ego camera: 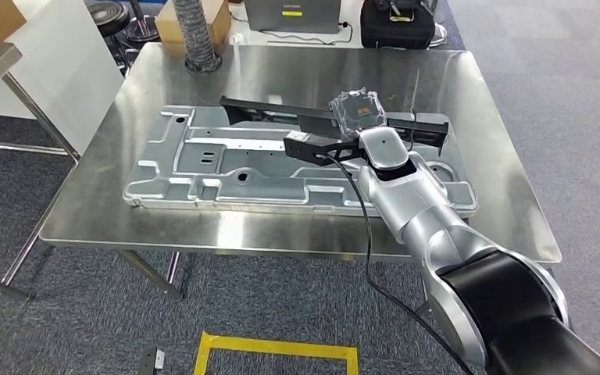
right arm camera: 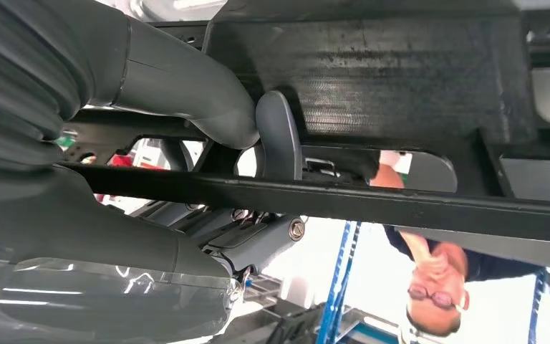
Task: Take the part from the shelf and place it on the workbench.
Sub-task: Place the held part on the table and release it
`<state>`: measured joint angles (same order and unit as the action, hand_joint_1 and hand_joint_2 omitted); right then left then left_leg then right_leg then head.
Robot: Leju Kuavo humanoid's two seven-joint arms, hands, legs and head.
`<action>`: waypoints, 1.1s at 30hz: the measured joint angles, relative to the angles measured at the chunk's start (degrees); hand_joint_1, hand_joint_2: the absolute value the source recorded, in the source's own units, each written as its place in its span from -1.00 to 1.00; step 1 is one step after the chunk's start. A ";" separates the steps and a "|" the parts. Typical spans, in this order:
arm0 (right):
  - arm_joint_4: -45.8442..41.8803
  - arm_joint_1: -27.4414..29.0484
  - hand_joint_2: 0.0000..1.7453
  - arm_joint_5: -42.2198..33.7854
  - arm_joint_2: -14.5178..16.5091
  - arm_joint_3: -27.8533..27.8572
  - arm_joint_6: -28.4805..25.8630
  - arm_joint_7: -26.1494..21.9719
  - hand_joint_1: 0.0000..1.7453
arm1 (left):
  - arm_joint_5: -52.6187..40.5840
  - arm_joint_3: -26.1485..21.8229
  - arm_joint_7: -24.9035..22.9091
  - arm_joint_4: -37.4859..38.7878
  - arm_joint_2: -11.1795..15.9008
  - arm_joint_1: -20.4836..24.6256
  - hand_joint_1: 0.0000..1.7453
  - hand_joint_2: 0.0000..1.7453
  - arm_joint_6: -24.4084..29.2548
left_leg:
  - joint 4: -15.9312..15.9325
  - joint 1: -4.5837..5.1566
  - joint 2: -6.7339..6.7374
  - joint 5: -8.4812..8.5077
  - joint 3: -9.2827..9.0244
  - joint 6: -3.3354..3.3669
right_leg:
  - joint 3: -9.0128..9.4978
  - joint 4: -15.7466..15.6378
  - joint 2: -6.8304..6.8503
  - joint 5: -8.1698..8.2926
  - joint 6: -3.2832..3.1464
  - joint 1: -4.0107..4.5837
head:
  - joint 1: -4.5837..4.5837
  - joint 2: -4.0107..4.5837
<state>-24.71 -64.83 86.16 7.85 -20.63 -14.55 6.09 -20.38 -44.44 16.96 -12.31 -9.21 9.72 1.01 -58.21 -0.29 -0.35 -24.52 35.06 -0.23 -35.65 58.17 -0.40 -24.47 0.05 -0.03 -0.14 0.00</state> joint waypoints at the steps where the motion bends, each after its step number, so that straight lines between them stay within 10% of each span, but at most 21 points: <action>1: 0.16 0.01 1.00 0.10 -0.20 0.32 -0.03 0.13 1.00 | 0.02 -0.01 0.07 0.00 0.01 -0.03 -1.00 1.00 0.03 | 0.29 -0.13 0.01 0.15 -0.13 0.32 | -0.05 0.23 0.03 -0.28 0.31 0.00 | 0.04 0.01; 7: 1.30 0.06 1.00 0.22 -1.63 1.96 -0.10 0.09 1.00 | -0.05 -0.04 0.19 0.00 -0.03 0.16 -1.00 1.00 0.01 | 0.73 -0.41 0.06 0.35 -0.46 1.22 | -7.83 16.46 0.10 -7.18 1.52 -0.55 | 0.19 0.00; 12: 1.84 -0.56 1.00 0.23 -2.35 3.01 0.03 0.03 1.00 | -0.19 -0.04 0.09 0.00 -0.10 0.38 -1.00 1.00 -0.08 | -0.14 -0.23 -0.15 -0.31 -0.32 0.52 | -1.43 2.12 0.29 0.23 1.11 -0.67 | 0.16 0.00; 16: 2.19 -0.87 1.00 0.43 -2.66 3.38 0.05 0.02 1.00 | -0.22 -0.03 0.05 0.00 -0.10 0.53 -1.00 1.00 -0.05 | -0.13 -0.17 -0.09 -0.56 -0.34 -0.63 | -0.66 0.23 0.20 0.56 -0.08 -0.44 | 0.14 0.01; 20: 2.51 -1.23 -1.00 0.86 -2.76 3.58 -0.08 -0.11 -1.00 | -0.21 -0.04 0.09 0.00 -0.09 0.55 -1.00 1.00 0.42 | -10.04 -0.37 0.03 -6.15 3.95 -1.62 | -0.33 -0.29 0.22 0.76 -1.12 -0.66 | -0.11 0.01; 23: 3.03 -1.16 -1.00 1.13 -2.80 3.75 -0.25 -0.12 -1.00 | -0.27 -0.04 -0.03 0.00 -0.08 0.41 -1.00 1.00 0.87 | -16.72 -0.39 0.04 -7.49 7.33 -1.72 | -0.24 -0.21 0.17 0.66 -1.21 -0.50 | -0.11 0.01; 25: 3.23 -1.10 -1.00 1.21 -2.84 3.91 -0.45 -0.11 -1.00 | -0.31 -0.04 -0.11 0.00 -0.07 0.41 -1.00 1.00 0.98 | -10.47 -0.38 0.04 -3.53 4.52 -1.29 | -0.03 -0.15 0.10 0.54 -1.10 -0.42 | -0.12 0.00; 29: 3.61 -1.16 -1.00 1.19 -3.03 4.14 -0.97 -0.11 -1.00 | -0.33 -0.03 -0.26 0.00 0.01 0.51 -1.00 -1.00 1.03 | -0.12 0.07 -0.01 -0.28 -0.33 -0.25 | -0.10 -0.08 0.04 0.44 -0.23 -0.13 | -0.08 0.02; 33: 3.98 -1.20 -1.00 1.17 -3.31 4.54 -1.21 -0.20 -1.00 | -0.34 -0.04 -0.25 0.00 -0.04 0.54 -1.00 -1.00 0.92 | 0.84 -0.28 0.07 0.37 -0.63 0.92 | -1.03 1.96 0.09 -1.07 0.95 -0.26 | 0.00 0.01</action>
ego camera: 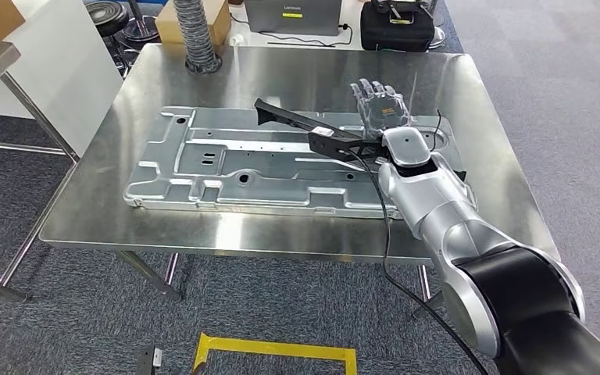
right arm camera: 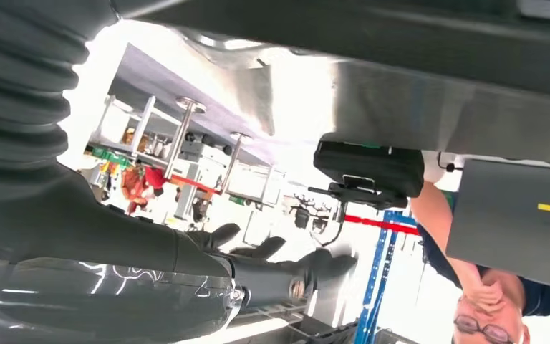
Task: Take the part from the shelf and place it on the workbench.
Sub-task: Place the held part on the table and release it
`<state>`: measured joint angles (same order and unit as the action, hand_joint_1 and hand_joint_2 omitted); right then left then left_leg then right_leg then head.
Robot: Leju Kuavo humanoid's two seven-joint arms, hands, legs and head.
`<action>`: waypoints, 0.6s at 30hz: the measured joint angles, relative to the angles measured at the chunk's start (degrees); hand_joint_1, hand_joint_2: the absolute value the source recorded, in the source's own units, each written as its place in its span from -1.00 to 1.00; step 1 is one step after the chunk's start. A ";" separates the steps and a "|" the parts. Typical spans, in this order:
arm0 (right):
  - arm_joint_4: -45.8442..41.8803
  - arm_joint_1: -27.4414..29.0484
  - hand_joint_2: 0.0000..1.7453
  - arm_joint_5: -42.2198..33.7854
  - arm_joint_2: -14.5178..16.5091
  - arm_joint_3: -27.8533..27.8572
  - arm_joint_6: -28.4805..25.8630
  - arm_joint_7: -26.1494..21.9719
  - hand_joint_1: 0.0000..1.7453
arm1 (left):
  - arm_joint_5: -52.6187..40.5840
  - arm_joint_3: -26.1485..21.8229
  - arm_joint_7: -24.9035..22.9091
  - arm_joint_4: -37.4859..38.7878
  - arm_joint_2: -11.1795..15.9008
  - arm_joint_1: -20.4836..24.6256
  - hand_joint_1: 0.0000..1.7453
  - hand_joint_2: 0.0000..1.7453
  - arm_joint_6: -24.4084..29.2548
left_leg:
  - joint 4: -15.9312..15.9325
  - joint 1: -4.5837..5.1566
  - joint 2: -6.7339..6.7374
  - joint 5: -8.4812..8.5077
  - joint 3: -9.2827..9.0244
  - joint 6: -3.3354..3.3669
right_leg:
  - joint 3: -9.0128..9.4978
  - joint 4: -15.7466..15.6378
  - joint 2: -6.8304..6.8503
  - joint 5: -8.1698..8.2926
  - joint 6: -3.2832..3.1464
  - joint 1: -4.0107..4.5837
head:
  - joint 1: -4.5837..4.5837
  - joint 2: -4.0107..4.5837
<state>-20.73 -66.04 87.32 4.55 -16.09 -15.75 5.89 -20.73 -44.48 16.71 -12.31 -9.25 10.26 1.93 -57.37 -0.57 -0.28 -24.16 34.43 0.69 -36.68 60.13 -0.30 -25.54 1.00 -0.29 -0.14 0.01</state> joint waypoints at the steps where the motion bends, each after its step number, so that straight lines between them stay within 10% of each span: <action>1: 0.07 -0.05 -1.00 -0.01 -0.11 0.13 -0.15 -0.09 -1.00 | 0.04 0.00 0.04 0.00 -0.02 0.05 -1.00 -1.00 -0.08 | 0.17 -0.08 0.05 0.12 -0.08 0.23 | -1.28 2.87 0.02 -1.65 0.20 -0.06 | 0.03 0.01; 5: 0.68 0.25 -1.00 -0.01 -0.36 0.37 -0.51 -0.48 -1.00 | 0.19 0.00 0.13 0.00 -0.03 0.05 -1.00 -1.00 -0.25 | 0.15 -0.05 0.04 0.13 -0.07 0.43 | -6.70 14.51 0.04 -5.83 0.65 -0.27 | 0.12 -0.01; 10: 0.93 -0.24 -1.00 -0.03 -0.29 0.44 -0.38 -1.54 -1.00 | 0.25 -0.02 0.50 0.00 -0.06 0.09 -1.00 -1.00 -0.25 | -0.53 0.14 -0.17 -0.30 0.05 -0.37 | 0.79 -0.92 0.13 1.10 -0.11 -0.24 | 0.08 0.01; 15: 1.15 -0.49 -1.00 -0.38 0.21 0.61 0.40 -2.41 -1.00 | 0.45 -0.10 0.89 0.00 -0.08 0.04 -1.00 -1.00 -0.46 | -2.04 0.08 -0.10 -1.60 0.79 -1.86 | 1.47 -2.55 0.17 1.58 -1.73 -0.25 | 0.00 0.00; 18: 1.21 -0.63 -1.00 -0.44 0.67 0.74 0.32 -2.77 -1.00 | 0.69 -0.25 1.04 0.01 -0.08 -0.02 -1.00 -1.00 -0.49 | -12.23 -0.12 -0.05 -6.77 5.31 -2.55 | 1.61 -2.77 0.20 1.67 -2.24 -0.27 | -0.19 0.00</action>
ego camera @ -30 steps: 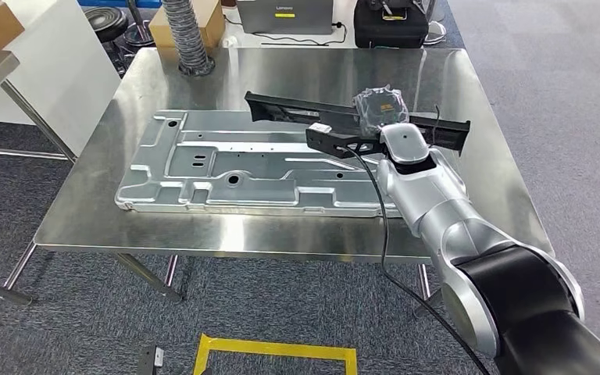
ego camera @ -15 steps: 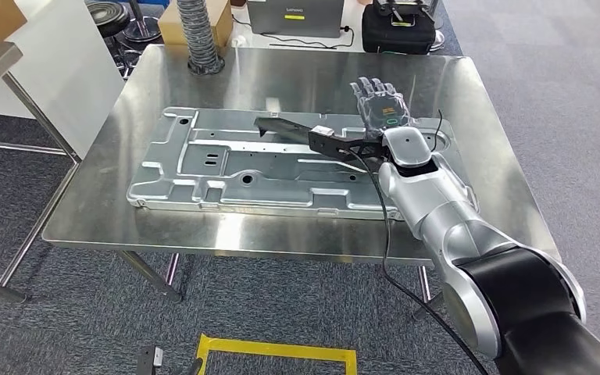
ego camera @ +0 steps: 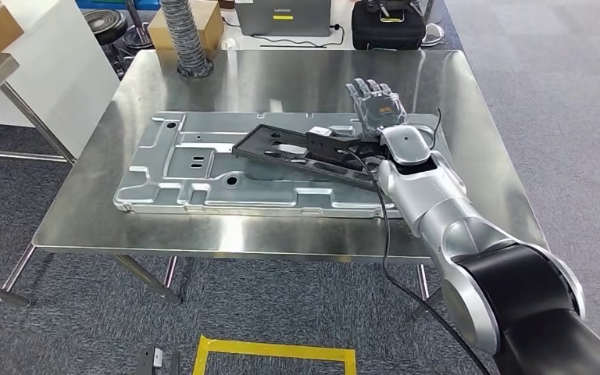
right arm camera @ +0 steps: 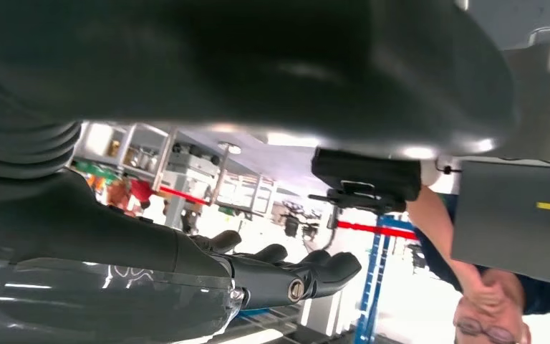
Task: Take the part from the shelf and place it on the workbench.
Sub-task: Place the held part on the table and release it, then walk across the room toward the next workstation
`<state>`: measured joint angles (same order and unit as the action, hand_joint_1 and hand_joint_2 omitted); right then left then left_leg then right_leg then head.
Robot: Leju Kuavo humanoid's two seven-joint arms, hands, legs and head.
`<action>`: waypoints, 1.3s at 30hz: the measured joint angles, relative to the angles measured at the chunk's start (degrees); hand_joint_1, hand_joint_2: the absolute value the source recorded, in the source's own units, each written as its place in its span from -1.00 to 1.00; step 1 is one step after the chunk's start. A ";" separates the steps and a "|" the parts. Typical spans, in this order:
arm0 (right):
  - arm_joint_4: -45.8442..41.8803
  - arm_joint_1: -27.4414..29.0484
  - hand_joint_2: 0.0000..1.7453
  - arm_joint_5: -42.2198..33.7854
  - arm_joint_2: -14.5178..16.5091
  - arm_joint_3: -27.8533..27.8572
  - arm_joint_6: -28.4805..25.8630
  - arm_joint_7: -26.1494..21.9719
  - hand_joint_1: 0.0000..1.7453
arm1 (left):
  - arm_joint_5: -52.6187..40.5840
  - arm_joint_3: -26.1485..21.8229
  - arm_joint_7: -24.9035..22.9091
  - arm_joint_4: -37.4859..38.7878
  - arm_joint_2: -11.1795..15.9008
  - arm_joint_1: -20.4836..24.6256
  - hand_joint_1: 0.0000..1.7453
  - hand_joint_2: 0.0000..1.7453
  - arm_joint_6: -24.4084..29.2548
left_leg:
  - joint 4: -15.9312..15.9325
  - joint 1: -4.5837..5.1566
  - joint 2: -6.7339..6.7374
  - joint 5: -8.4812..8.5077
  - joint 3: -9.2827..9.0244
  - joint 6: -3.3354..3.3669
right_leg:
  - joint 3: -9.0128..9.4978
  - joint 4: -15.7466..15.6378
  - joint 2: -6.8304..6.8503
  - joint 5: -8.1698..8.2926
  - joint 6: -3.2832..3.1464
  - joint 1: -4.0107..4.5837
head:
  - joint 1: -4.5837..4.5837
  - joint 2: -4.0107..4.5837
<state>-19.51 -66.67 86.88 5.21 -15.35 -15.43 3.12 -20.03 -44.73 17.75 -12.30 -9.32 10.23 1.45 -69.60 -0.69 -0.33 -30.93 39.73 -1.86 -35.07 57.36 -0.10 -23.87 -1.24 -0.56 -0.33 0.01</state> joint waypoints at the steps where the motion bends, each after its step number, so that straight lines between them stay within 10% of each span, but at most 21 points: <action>1: 0.06 0.02 -1.00 0.00 0.06 0.03 -0.05 -0.11 -1.00 | 0.04 -0.03 0.07 0.00 0.00 -0.07 -1.00 -1.00 0.01 | -3.27 -0.03 0.00 -1.06 1.59 -0.11 | 0.01 0.01 0.00 -0.02 -0.02 0.06 | 0.01 0.00; 3: 0.15 0.02 -1.00 0.00 0.13 0.08 -0.14 -0.26 -1.00 | 0.08 -0.06 0.22 0.00 -0.01 -0.21 -1.00 -1.00 0.03 | -3.82 -0.03 0.01 0.04 2.02 -0.04 | 0.06 0.05 0.00 -0.05 -0.02 0.18 | -0.01 0.01; 7: 0.11 -0.37 -1.00 0.00 0.28 0.19 -0.39 -0.42 -1.00 | 0.26 -0.11 0.40 0.00 0.01 -0.11 -1.00 -1.00 0.08 | 10.45 0.26 0.00 6.36 -4.68 1.02 | 0.20 0.24 -0.06 -0.25 0.48 0.50 | 0.03 -0.01; 12: -0.13 -0.63 -1.00 0.33 0.86 0.28 -2.14 -1.18 -1.00 | 0.49 -0.39 -0.39 0.00 -0.02 -0.10 -1.00 -1.00 0.14 | 12.40 0.27 -0.02 6.95 -5.48 2.41 | -0.50 1.45 -0.05 -1.19 1.95 0.48 | 0.13 -0.01; 17: -0.26 -0.31 -1.00 0.75 1.33 0.31 -2.98 -1.34 -1.00 | 0.61 -0.78 -1.49 0.00 -0.05 -0.06 -1.00 -1.00 0.24 | 12.54 0.13 -0.03 7.15 -5.43 3.03 | -7.55 17.08 -0.03 -8.01 2.74 0.03 | 0.23 -0.01; 23: -1.65 -0.55 -1.00 1.54 2.34 0.31 -3.99 -1.73 -1.00 | 0.86 -1.10 -4.58 0.01 -0.14 -0.08 -1.00 -1.00 0.54 | 11.77 0.39 -0.15 6.77 -5.18 2.06 | 0.19 1.02 -0.02 -0.67 1.92 0.17 | 0.19 -0.01; 27: -2.17 -0.58 -1.00 1.64 2.92 0.30 -4.16 -1.86 -1.00 | 0.64 -1.11 -6.51 0.02 -0.15 -0.10 -1.00 -1.00 1.68 | 11.04 0.35 -0.18 6.22 -4.72 0.93 | 0.07 0.35 0.11 0.00 0.68 0.09 | 0.14 -0.01; 31: -2.67 -0.43 -1.00 1.80 3.66 0.31 -4.20 -1.85 -1.00 | 0.60 -1.13 -8.13 0.02 -0.14 -0.06 -1.00 -1.00 2.18 | -1.35 0.06 -0.07 -1.47 -0.25 -0.07 | -0.57 -0.07 0.24 0.88 -0.10 -0.02 | -0.34 -0.01; 33: -2.71 -0.14 -1.00 1.81 3.79 0.31 -4.20 -1.85 -1.00 | 0.60 -1.13 -8.30 0.02 -0.14 -0.07 -1.00 -1.00 2.17 | -4.43 0.02 -0.05 -2.35 0.31 -0.20 | -1.12 0.04 0.28 1.25 0.01 0.04 | -0.34 -0.01; 37: -3.19 -0.08 -1.00 1.81 4.08 0.30 -4.15 -1.84 -1.00 | 0.60 -1.13 -8.35 0.02 -0.11 0.10 -1.00 -1.00 1.96 | 9.00 0.16 -0.06 2.75 -7.70 0.43 | -2.04 0.42 0.21 2.04 0.70 0.18 | -0.33 -0.01; 39: -3.40 -0.11 -1.00 1.81 4.12 0.30 -4.10 -1.80 -1.00 | 0.56 -1.12 -8.34 0.02 -0.10 0.12 -1.00 -1.00 1.72 | 11.70 0.43 -0.12 3.28 -8.86 1.00 | -2.35 0.49 0.20 2.56 1.42 0.28 | -0.30 -0.01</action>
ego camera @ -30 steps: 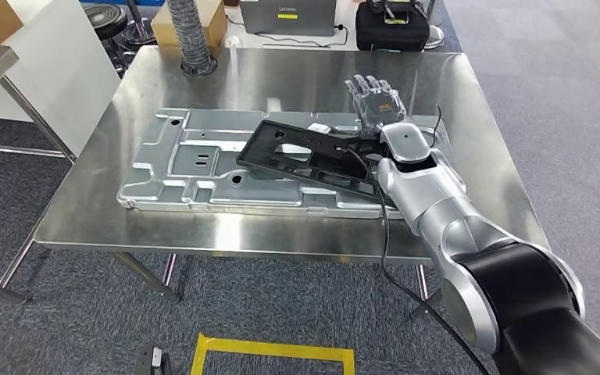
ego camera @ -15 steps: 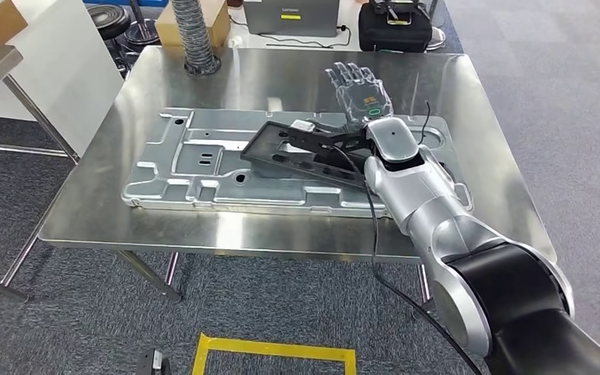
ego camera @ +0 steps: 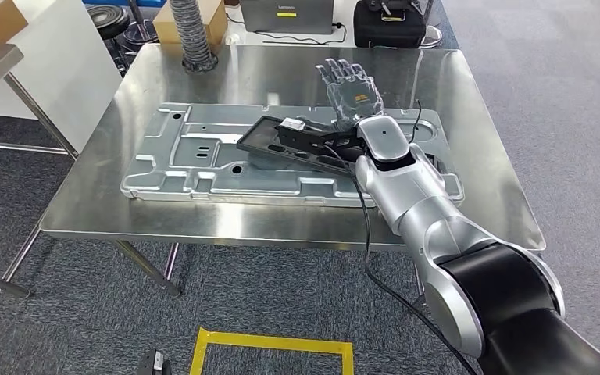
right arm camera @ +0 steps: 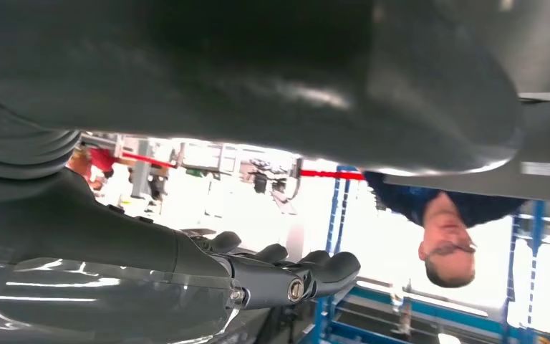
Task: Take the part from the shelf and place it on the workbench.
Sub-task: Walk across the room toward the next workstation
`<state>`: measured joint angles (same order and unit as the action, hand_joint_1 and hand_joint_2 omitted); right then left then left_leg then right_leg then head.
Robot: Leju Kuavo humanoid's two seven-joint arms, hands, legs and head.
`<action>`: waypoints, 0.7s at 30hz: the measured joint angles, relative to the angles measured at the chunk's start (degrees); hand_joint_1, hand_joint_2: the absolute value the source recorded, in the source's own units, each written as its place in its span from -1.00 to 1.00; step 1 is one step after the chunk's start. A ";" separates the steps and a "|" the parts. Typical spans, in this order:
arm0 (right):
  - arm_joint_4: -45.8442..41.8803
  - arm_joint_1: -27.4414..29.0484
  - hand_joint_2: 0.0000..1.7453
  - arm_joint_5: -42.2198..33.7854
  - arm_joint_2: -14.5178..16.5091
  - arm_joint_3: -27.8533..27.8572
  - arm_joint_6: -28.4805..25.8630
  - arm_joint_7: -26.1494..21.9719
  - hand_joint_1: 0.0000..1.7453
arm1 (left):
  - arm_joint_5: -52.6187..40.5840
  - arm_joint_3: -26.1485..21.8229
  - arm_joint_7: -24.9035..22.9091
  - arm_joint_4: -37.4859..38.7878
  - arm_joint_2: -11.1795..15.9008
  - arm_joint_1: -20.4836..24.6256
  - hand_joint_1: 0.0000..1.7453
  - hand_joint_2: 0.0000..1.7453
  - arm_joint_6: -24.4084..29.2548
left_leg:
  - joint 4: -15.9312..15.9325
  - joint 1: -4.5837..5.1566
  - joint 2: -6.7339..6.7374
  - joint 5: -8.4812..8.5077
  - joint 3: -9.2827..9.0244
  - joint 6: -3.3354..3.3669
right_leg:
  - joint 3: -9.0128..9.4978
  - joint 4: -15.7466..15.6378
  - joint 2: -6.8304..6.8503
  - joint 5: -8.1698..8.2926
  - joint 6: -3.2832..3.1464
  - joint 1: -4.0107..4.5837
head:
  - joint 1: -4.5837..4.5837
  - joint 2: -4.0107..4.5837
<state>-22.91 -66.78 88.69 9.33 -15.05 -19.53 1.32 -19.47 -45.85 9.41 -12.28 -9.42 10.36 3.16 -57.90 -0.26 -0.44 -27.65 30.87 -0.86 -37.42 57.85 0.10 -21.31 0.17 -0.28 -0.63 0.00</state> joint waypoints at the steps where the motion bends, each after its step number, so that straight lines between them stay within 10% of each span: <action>1: -0.04 0.03 -1.00 0.00 0.00 -0.01 0.01 0.03 -1.00 | -0.05 0.00 0.01 0.00 -0.01 -0.05 -1.00 -1.00 -0.07 | -0.06 0.10 -0.03 0.33 0.22 0.37 | -0.10 -0.04 0.00 0.31 0.39 0.01 | 0.03 0.00; 4: -0.13 0.12 -1.00 -0.01 -0.09 0.01 0.02 0.14 -1.00 | -0.27 -0.01 -0.01 0.00 -0.05 -0.09 -1.00 -1.00 -0.09 | 0.19 -0.17 0.19 1.71 1.08 1.67 | -1.13 1.82 -0.05 -1.72 1.35 -0.13 | 0.09 0.00; 7: -0.19 0.34 -1.00 -0.02 -0.24 0.01 0.05 0.40 -1.00 | -0.45 0.01 -0.02 0.00 -0.07 0.04 -1.00 -1.00 -0.13 | 0.24 -0.14 0.38 3.30 3.01 2.46 | -4.65 12.33 -0.09 -9.40 2.03 -0.30 | 0.25 0.01; 9: -0.19 0.73 -1.00 -0.02 -0.28 0.01 0.05 0.50 -1.00 | -0.52 0.01 -0.05 0.00 -0.07 0.00 -1.00 -1.00 -0.14 | 0.10 -0.02 0.39 4.25 4.41 2.50 | -5.12 16.96 -0.09 -11.05 2.19 -0.33 | 0.24 0.01; 15: -1.24 0.83 -1.00 -0.01 -0.25 0.01 0.02 0.52 -1.00 | -0.53 0.02 -0.08 0.00 -0.28 0.07 -1.00 -1.00 -0.19 | -0.33 0.24 0.34 6.66 7.18 1.57 | 7.03 0.26 -0.08 -7.28 0.33 0.43 | 0.26 0.01; 18: -1.38 0.94 -1.00 -0.02 -0.26 0.01 0.06 0.52 -1.00 | -0.53 0.02 -0.09 0.00 -0.36 0.00 -1.00 -1.00 -0.23 | 0.19 0.17 0.30 7.76 7.54 0.60 | 6.63 -0.76 -0.01 -6.08 -0.50 0.42 | 0.45 0.00; 21: -1.36 1.03 -1.00 -0.02 -0.19 0.01 0.13 0.48 -1.00 | -0.53 0.02 -0.08 0.00 -0.37 -0.09 -1.00 -1.00 -0.24 | -5.18 0.06 0.26 2.20 9.85 -0.24 | 4.92 -1.37 0.23 -3.99 -1.19 -0.04 | 0.37 0.00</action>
<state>-24.27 -65.75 88.67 9.14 -15.04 -19.40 1.80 -20.00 -45.83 9.33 -12.28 -9.79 10.26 2.93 -63.08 -0.20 -0.18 -25.45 40.73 -1.10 -32.50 56.48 0.33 -25.29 -1.01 -0.32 -0.26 0.00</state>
